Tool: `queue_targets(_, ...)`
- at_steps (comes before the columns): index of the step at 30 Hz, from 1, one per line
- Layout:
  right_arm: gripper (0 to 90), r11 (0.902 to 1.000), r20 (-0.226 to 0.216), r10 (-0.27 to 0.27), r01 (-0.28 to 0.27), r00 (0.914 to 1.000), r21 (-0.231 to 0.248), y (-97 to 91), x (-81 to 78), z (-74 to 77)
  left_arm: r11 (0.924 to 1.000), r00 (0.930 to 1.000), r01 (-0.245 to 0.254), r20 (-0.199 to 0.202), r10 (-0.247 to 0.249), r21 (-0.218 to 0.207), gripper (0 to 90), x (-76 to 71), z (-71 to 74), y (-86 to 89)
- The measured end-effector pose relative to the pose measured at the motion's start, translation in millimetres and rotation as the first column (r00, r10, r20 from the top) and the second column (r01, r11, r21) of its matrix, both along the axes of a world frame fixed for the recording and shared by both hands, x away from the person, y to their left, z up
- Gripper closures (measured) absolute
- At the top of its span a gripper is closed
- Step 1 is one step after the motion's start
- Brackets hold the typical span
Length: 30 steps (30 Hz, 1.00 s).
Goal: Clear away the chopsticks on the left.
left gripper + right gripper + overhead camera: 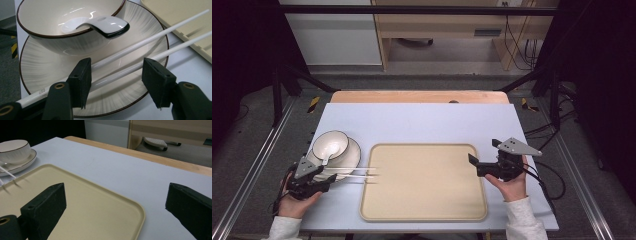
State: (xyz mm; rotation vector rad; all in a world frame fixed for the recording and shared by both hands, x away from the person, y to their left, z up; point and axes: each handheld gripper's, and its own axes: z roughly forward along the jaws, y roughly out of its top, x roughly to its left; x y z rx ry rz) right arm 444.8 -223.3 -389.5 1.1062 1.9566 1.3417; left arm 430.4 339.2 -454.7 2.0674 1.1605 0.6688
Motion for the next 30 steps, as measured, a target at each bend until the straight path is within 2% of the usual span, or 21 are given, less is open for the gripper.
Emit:
queue_targets(9,3.4,1.0,-0.001,0.0,0.0,1.0,-0.002,0.4,0.3,-0.4,0.999,0.9997,0.011,-0.021,-0.011,0.043,51.6,1.6,-0.1,-2.7)
queue_targets(17,3.4,1.0,-0.004,-0.001,0.001,1.0,-0.005,0.7,0.8,-1.0,0.9986,0.9987,0.037,-0.036,-0.036,0.037,64.3,1.7,2.6,-4.5)
queue_targets(25,3.4,1.0,-0.008,0.0,0.0,1.0,-0.007,1.2,1.0,-1.4,0.9966,0.9963,0.069,-0.053,-0.067,0.044,72.5,2.5,4.6,-8.7)
queue_targets(30,3.4,1.0,-0.007,0.001,-0.001,1.0,-0.008,1.3,1.2,-1.5,0.996,0.9948,0.083,-0.063,-0.08,0.034,77.1,3.2,4.6,-11.3)
